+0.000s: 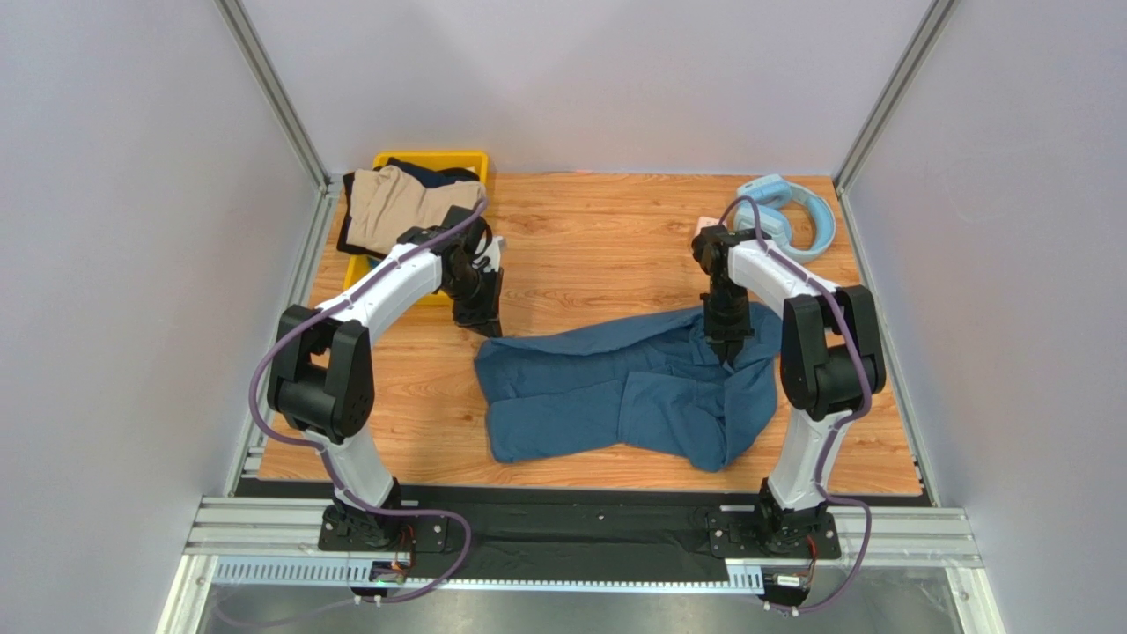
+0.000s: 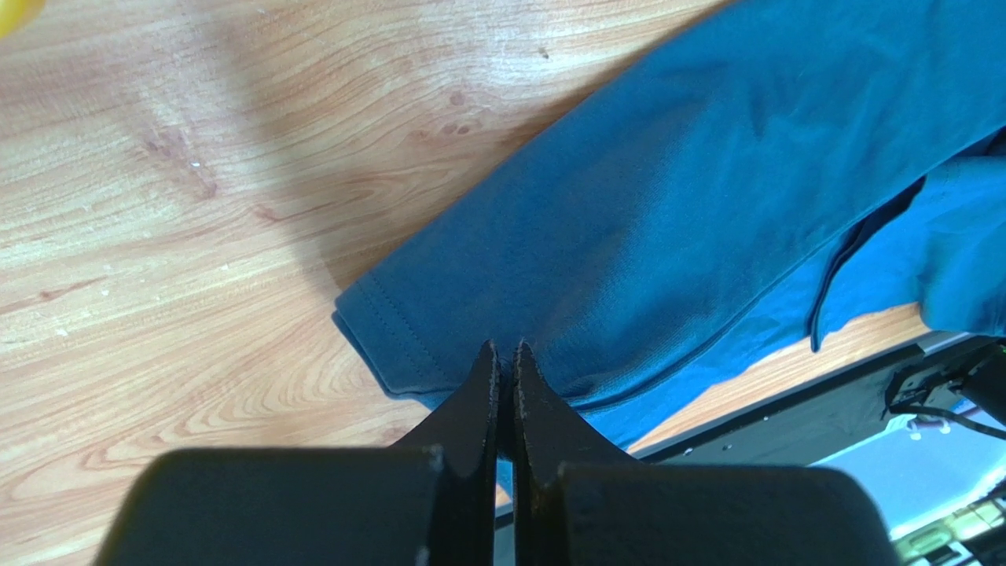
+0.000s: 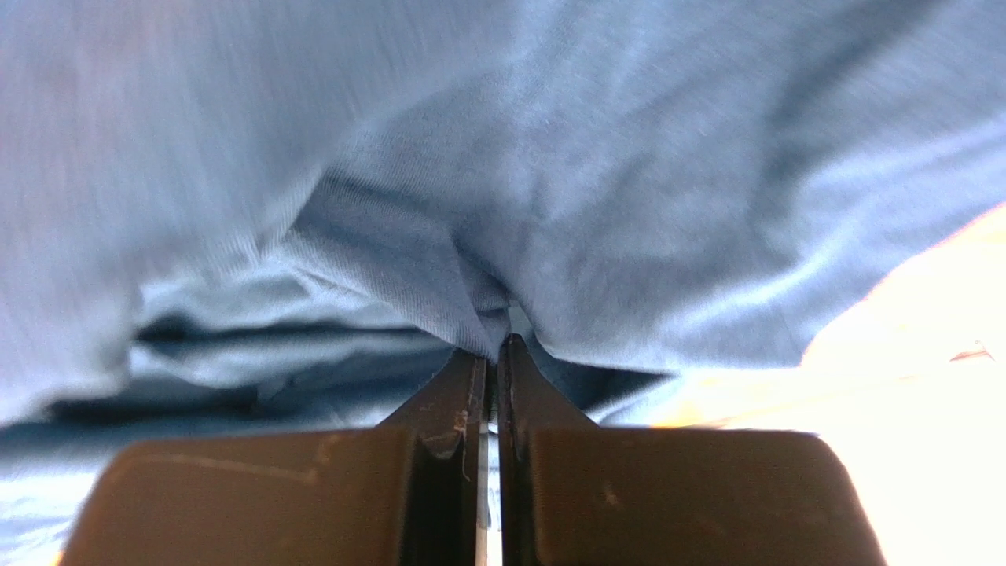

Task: Fold and stack the t-shirts
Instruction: Flatten the tshirt out

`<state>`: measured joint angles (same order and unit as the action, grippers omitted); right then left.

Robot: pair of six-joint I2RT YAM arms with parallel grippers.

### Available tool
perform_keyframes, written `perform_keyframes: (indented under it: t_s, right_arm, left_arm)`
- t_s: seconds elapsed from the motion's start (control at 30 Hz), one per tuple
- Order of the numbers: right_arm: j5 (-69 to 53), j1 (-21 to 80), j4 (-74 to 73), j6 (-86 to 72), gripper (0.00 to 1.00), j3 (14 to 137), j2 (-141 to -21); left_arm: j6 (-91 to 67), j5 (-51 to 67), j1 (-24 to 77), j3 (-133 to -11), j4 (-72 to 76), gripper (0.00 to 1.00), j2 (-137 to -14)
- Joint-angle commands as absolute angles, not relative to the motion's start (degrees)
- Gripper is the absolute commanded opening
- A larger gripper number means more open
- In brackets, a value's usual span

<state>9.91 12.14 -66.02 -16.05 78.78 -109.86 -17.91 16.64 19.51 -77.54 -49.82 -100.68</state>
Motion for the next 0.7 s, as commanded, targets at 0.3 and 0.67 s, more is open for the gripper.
perform_keyframes:
  t_s: [0.3,0.67]
  right_arm:
    - [10.63,12.66,-73.56,-19.16,0.0,95.08,-91.94]
    - [18.27,12.66,-73.83,-20.92,0.0,118.03,-80.44]
  left_arm:
    - [-22.75,12.33,19.6,-84.45,-49.65,0.0,-92.47]
    - [-28.21,-8.16,19.51,-108.01,-62.74,0.0,-84.65]
